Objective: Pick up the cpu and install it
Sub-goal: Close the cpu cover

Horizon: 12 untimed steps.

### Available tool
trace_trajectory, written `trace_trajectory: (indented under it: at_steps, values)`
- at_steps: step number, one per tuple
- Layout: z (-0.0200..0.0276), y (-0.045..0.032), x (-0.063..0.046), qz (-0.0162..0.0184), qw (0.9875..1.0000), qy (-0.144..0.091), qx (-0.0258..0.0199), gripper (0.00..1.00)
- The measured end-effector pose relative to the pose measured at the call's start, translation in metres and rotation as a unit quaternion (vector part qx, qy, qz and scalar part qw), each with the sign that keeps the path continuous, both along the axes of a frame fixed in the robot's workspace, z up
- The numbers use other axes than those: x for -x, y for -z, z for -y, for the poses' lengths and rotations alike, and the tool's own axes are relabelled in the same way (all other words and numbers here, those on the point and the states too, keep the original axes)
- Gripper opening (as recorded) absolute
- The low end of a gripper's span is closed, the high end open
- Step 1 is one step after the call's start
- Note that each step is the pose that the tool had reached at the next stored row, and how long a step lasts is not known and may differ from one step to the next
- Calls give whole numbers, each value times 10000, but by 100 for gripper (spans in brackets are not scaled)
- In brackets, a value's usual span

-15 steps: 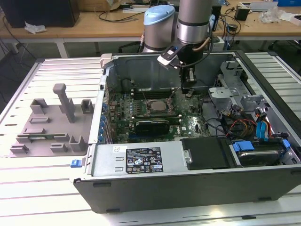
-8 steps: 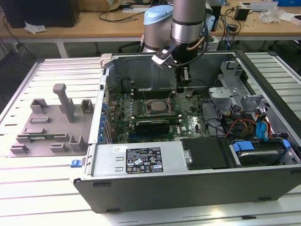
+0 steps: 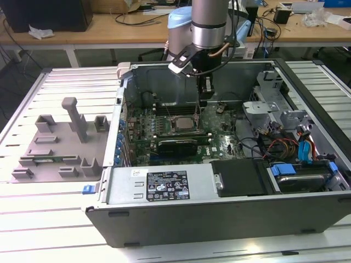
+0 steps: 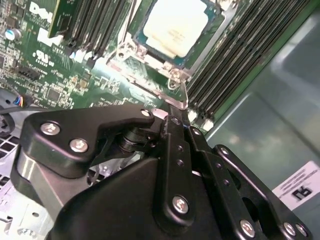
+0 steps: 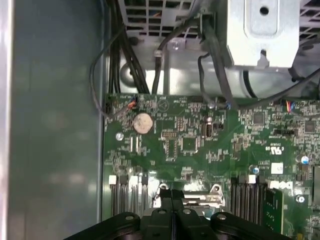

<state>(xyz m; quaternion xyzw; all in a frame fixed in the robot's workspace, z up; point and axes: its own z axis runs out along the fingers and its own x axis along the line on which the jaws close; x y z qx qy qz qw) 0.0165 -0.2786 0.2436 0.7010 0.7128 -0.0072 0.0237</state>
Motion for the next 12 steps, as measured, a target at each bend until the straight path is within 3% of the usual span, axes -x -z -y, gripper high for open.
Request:
trace_trajectory:
  at_steps: [8, 12]
  values:
    - [-3, 2, 20, 0, 10000, 0, 7, 11]
    - [49, 2, 23, 1, 10000, 0, 7, 11]
